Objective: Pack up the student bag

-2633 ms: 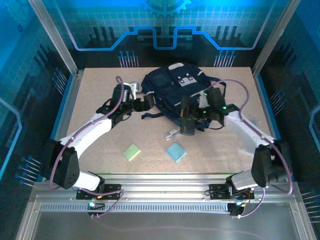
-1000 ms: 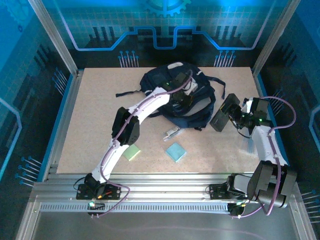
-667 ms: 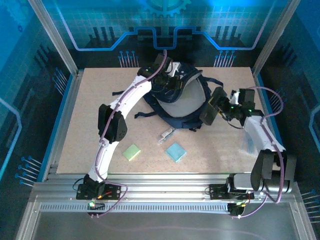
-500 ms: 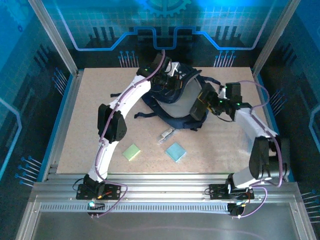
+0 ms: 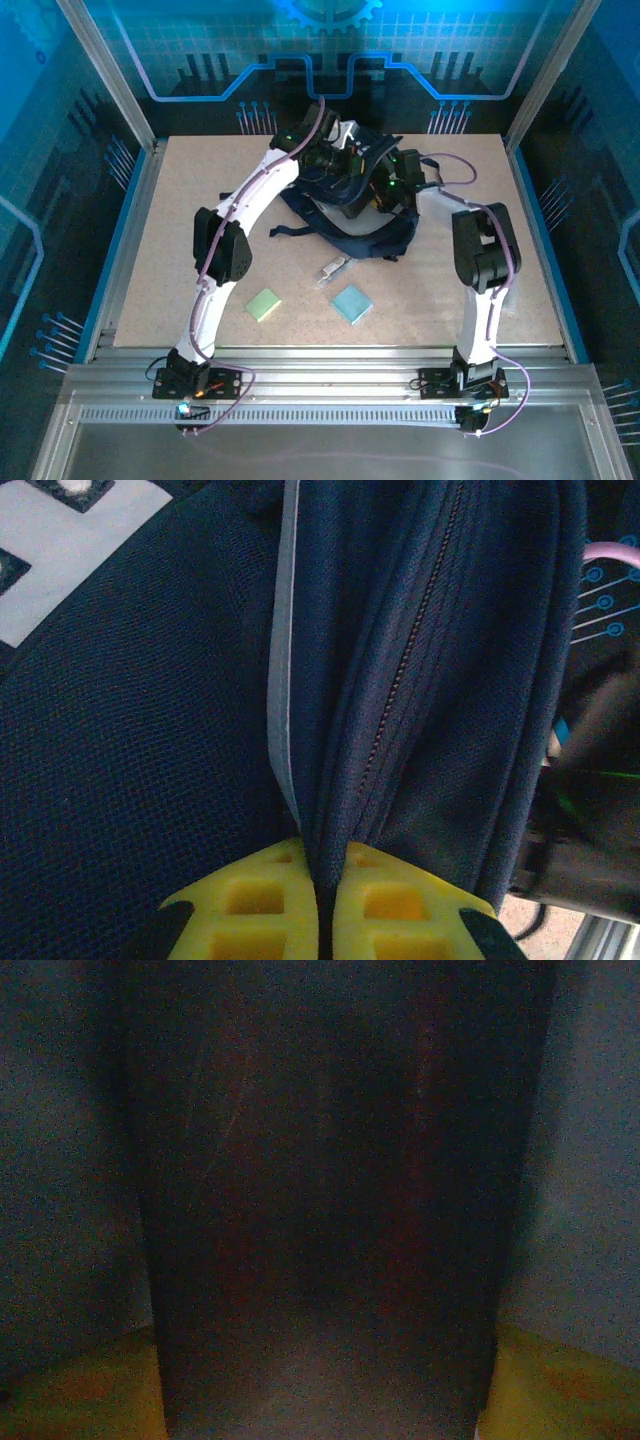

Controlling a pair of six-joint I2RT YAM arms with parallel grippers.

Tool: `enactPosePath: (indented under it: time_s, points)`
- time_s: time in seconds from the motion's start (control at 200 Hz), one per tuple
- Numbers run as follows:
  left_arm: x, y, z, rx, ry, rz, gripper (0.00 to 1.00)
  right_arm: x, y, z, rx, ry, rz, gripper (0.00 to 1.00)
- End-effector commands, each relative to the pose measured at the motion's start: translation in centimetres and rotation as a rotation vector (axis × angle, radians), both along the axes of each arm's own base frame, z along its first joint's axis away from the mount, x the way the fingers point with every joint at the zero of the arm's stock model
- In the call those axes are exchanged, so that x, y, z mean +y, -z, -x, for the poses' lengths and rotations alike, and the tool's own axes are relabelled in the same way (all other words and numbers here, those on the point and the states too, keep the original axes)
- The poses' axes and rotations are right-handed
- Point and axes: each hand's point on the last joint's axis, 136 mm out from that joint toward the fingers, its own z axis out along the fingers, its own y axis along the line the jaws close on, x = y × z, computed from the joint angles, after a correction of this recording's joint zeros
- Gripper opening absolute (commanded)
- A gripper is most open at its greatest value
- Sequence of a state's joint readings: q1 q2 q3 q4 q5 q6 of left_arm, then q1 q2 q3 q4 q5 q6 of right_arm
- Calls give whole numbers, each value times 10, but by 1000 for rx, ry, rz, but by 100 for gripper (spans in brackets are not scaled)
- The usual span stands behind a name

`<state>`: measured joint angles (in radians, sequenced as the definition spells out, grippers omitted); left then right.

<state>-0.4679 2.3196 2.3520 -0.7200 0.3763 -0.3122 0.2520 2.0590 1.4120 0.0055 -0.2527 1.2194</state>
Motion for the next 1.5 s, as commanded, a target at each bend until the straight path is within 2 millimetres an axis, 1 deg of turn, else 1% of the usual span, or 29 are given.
enactPosePath:
  time_s: [0.0,0.04,0.115,0.155,0.185,0.255,0.32,0.36,0.41,0.435,0.44,0.46,0.515,0.53,0.59,0.68,0.7,0.785,0.85,1.006,1.136,1.216,1.301,1.421,1.486,1.496]
  points:
    - [-7,-112,10,-182,58,181,0,26,-19,-23,-25,53,-36,54]
    - [-8,-118,11,-190,67,193,0,30,-17,-26,-4,72,-32,58]
    - [-10,-132,14,-209,86,207,0,38,-16,-32,11,88,-23,58]
    - [-11,-133,14,-205,94,209,0,41,-17,-36,17,90,-10,59]
    - [-11,-138,15,-212,99,211,0,42,-17,-38,23,87,4,61]
    - [-12,-143,18,-217,112,214,0,44,-14,-42,49,83,28,67]
    - [-12,-141,17,-213,114,208,0,51,-13,-45,47,58,0,73]
    - [-11,-139,17,-211,110,203,0,58,-18,-49,14,32,-35,79]
    - [-10,-137,16,-211,103,199,0,64,-22,-51,-2,-3,-69,81]
    - [-8,-135,14,-212,96,198,0,65,-25,-51,-9,-19,-76,84]
    - [-8,-137,15,-217,95,200,0,66,-26,-51,-12,-24,-78,85]
    - [-8,-131,13,-205,91,199,0,68,-28,-51,-23,-41,-83,87]
    - [-5,-122,8,-177,78,196,0,68,-33,-49,-28,-77,-86,91]
    - [-4,-122,7,-180,73,192,0,67,-34,-48,-29,-84,-86,92]
    - [-1,-108,1,-164,55,166,0,61,-39,-43,-35,-105,-83,96]
    - [3,-95,-5,-155,36,130,0,43,-47,-35,-58,-99,-62,97]
    - [4,-92,-6,-155,31,119,0,38,-45,-32,-57,-95,-51,97]
    - [7,-81,-11,-153,16,82,0,18,-55,-21,-79,-97,-10,97]
    - [10,-73,-14,-152,3,56,0,5,-61,-10,-88,-113,31,97]
    - [21,-43,-22,-125,-35,-38,0,-28,-73,22,-106,-153,151,97]
    - [29,-19,-25,-99,-55,-120,0,-62,-79,50,-102,-156,243,98]
    - [35,-4,-26,-88,-62,-173,0,-87,-80,67,-92,-145,300,98]
    - [39,15,-28,-68,-64,-226,0,-120,-80,86,-65,-122,389,99]
    - [40,44,-27,-46,-57,-305,0,-166,-76,114,-15,-74,491,100]
    - [38,54,-26,-39,-52,-328,0,-188,-74,128,9,-40,515,100]
    - [38,56,-26,-36,-53,-330,1,-191,-73,130,13,-34,516,100]
